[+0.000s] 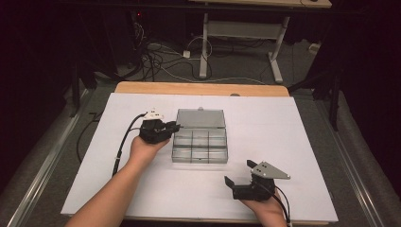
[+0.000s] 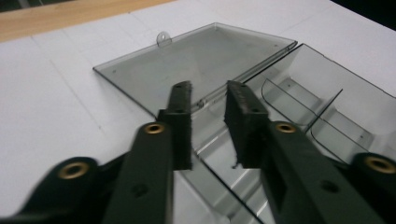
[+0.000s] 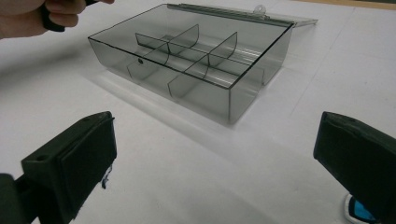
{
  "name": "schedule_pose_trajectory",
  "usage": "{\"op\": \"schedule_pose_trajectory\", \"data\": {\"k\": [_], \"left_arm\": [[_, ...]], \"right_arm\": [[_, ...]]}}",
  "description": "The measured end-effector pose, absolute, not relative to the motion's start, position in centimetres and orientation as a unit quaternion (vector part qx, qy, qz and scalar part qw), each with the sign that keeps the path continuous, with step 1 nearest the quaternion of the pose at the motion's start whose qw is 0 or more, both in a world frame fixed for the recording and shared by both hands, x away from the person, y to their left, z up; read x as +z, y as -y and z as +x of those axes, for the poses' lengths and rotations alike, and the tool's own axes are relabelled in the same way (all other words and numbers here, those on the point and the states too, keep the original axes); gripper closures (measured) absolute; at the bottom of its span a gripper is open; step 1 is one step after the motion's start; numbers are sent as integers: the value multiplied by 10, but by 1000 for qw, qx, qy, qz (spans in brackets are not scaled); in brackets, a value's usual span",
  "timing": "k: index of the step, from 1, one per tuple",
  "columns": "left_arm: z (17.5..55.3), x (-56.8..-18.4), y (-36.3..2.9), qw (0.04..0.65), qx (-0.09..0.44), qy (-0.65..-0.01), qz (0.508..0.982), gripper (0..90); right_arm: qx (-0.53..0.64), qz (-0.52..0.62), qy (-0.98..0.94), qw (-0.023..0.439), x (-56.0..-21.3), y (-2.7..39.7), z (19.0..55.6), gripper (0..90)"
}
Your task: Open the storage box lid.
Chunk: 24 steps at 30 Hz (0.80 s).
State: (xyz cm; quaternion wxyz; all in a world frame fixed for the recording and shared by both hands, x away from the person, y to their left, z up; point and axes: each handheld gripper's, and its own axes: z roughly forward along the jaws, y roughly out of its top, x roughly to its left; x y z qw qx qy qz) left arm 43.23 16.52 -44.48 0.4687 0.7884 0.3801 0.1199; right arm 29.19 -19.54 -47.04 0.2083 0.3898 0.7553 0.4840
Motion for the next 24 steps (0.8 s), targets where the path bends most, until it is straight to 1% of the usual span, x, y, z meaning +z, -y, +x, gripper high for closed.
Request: {"op": "schedule_pose_trajectory", "data": {"k": [6, 8, 10, 12, 13, 15, 18, 19, 22, 24], "left_arm": [[414, -455, -177, 459, 127, -377, 794, 394], [409, -458, -183, 467, 114, -380, 790, 387], [404, -459, -187, 469, 117, -386, 786, 318], [398, -461, -191, 474, 114, -388, 782, 280], [395, -461, -193, 472, 117, -387, 783, 232], [388, -463, -195, 470, 116, -384, 786, 217], [379, -467, -197, 466, 117, -378, 791, 150], [376, -468, -198, 465, 117, -378, 792, 148], [367, -473, -198, 460, 114, -380, 794, 82], [362, -476, -199, 460, 112, -378, 796, 58]], "right_arm": [[483, 391, -755, 208, -471, 195, 292, 0], [483, 392, -755, 208, -471, 195, 292, 0], [483, 392, -755, 207, -471, 195, 291, 0], [482, 392, -756, 207, -471, 195, 291, 0], [482, 392, -756, 206, -471, 195, 291, 0], [481, 392, -756, 207, -471, 195, 291, 0], [482, 392, -756, 207, -471, 195, 291, 0], [482, 392, -756, 206, -471, 195, 292, 0], [481, 392, -756, 207, -471, 195, 292, 0], [482, 393, -755, 208, -471, 195, 292, 0]]}}
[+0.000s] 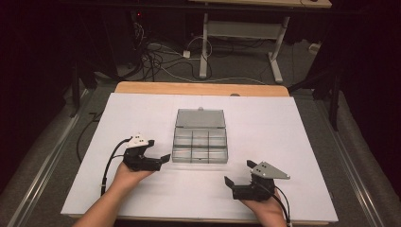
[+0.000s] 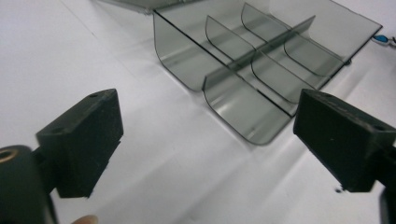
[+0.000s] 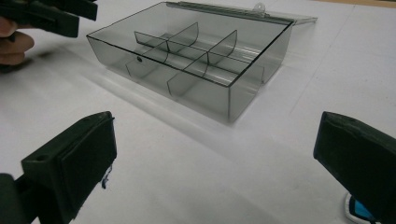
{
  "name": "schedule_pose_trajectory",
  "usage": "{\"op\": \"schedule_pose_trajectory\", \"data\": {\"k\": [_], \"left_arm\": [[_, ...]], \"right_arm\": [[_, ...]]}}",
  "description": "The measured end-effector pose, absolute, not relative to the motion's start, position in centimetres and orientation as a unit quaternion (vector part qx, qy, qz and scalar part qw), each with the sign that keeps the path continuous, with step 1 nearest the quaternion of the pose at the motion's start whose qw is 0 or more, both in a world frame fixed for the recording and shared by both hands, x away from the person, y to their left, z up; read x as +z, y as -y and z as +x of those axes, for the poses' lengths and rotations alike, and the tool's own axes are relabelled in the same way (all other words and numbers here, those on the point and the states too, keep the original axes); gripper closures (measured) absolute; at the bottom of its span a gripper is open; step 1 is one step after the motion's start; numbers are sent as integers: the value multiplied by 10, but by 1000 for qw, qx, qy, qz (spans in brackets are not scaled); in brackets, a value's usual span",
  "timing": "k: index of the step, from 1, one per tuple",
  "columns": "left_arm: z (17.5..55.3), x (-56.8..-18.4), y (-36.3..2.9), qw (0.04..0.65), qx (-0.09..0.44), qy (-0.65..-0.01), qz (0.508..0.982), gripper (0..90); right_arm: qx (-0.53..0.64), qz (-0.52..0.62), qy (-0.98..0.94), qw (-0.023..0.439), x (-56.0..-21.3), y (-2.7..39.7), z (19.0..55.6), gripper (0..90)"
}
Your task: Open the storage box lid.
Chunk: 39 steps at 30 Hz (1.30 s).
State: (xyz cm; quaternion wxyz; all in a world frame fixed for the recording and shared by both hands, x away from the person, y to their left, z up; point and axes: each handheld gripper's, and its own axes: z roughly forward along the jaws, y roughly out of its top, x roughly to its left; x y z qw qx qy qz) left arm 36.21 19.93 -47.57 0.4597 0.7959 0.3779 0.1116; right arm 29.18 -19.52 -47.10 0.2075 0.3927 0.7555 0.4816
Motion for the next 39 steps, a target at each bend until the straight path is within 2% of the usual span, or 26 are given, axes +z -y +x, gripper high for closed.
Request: {"op": "schedule_pose_trajectory", "data": {"k": [5, 15, 19, 39], "left_arm": [[350, -476, -202, 462, 114, -373, 797, 0], [319, -475, -215, 464, 129, -373, 793, 0], [311, -479, -221, 478, 120, -374, 786, 0], [315, -479, -222, 477, 108, -369, 790, 0]], "right_arm": [[483, 394, -754, 209, -471, 197, 291, 0], [483, 392, -755, 210, -471, 198, 291, 0], [482, 391, -755, 210, -471, 197, 290, 0], [474, 402, -750, 227, -467, 203, 291, 0]]}}
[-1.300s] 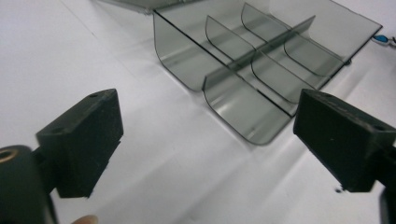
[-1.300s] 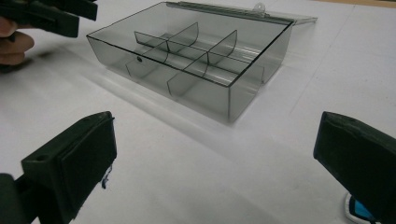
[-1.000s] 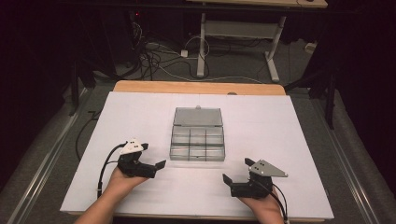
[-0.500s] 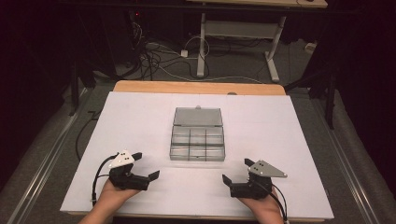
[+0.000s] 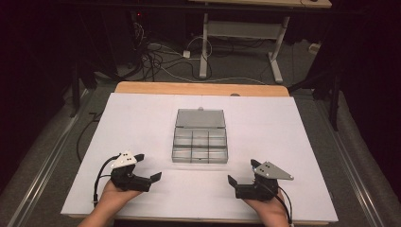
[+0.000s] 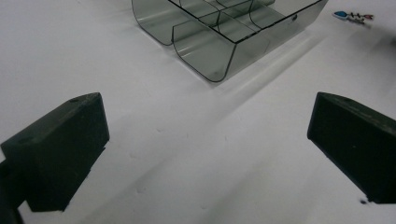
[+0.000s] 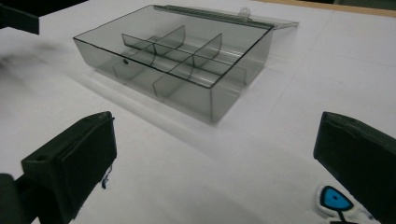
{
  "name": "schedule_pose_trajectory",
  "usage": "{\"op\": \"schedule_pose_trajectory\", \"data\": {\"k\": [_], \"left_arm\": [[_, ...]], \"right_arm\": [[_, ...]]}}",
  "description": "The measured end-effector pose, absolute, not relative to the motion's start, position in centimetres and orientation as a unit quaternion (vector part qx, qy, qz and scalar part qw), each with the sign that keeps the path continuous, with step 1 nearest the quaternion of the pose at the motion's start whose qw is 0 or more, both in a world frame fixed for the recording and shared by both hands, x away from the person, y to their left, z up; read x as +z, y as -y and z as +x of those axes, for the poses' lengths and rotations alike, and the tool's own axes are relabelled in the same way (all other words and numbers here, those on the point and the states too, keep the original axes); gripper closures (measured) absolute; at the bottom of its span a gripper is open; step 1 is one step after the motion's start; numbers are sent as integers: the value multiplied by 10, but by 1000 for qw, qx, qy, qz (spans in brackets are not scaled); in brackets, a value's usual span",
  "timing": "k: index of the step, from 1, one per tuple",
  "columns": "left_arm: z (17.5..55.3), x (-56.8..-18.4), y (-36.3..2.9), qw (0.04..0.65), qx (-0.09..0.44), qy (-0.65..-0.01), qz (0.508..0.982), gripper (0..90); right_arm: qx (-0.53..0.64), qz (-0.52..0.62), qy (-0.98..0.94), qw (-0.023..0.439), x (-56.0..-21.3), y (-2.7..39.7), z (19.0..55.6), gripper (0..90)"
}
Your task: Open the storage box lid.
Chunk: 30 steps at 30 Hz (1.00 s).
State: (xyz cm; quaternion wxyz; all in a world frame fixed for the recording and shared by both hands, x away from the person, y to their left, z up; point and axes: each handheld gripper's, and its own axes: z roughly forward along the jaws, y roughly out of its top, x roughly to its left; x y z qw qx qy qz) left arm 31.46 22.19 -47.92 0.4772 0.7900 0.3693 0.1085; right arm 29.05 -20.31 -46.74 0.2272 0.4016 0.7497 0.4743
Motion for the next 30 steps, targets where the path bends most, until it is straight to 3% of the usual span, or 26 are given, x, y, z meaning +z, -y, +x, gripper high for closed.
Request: {"op": "schedule_pose_trajectory", "data": {"k": [12, 30], "left_arm": [[309, -478, -220, 480, 130, -345, 796, 0], [318, -480, -229, 484, 130, -362, 786, 0]], "right_arm": [[477, 421, -734, 237, -463, 224, 292, 1], [465, 453, -719, 247, -463, 259, 296, 31]]}}
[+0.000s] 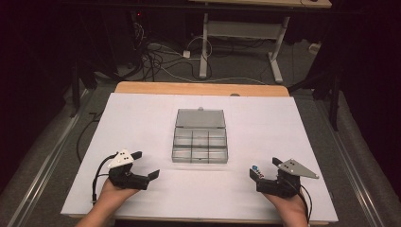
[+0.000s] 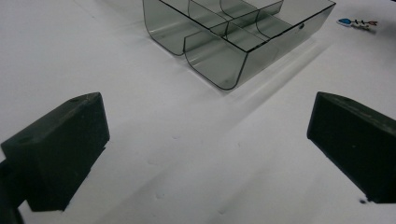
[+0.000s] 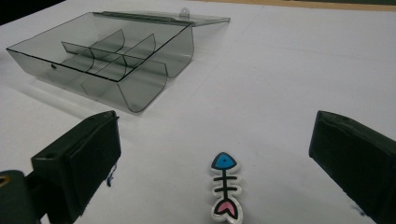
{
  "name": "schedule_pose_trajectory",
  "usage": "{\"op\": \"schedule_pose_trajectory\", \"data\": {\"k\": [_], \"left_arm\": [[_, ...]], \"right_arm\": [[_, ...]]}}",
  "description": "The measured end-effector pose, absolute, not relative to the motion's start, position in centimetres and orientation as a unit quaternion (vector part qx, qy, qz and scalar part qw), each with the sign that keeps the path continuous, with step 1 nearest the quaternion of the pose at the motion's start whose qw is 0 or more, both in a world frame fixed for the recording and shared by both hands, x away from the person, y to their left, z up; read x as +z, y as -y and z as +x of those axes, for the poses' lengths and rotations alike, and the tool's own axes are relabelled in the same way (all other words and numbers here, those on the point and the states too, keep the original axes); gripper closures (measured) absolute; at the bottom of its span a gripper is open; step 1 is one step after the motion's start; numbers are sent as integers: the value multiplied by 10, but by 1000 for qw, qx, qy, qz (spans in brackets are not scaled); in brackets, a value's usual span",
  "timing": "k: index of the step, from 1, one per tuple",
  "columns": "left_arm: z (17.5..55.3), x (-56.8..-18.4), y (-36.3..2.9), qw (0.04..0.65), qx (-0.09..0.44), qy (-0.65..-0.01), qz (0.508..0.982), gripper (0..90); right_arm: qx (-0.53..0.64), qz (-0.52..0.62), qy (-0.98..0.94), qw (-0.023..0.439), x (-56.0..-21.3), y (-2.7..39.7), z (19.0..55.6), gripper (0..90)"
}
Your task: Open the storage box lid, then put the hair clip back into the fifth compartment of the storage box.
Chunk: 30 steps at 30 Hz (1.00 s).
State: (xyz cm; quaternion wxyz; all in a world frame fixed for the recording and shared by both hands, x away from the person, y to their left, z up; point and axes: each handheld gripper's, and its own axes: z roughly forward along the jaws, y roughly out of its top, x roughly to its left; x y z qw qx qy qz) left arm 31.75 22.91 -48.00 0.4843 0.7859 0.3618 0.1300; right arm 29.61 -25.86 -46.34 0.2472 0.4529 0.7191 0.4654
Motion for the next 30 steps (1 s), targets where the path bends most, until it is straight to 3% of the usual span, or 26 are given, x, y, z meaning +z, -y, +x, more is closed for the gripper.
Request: {"op": "schedule_pose_trajectory", "data": {"k": [10, 19, 30], "left_arm": [[318, -475, -235, 495, 135, -363, 777, 0], [319, -475, -238, 497, 135, -363, 777, 0], [319, -477, -236, 473, 154, -359, 790, 0]], "right_arm": [[462, 452, -722, 247, -462, 269, 302, 145], [436, 466, -738, 220, -468, 270, 309, 206], [386, 470, -764, 214, -475, 266, 312, 374]]}}
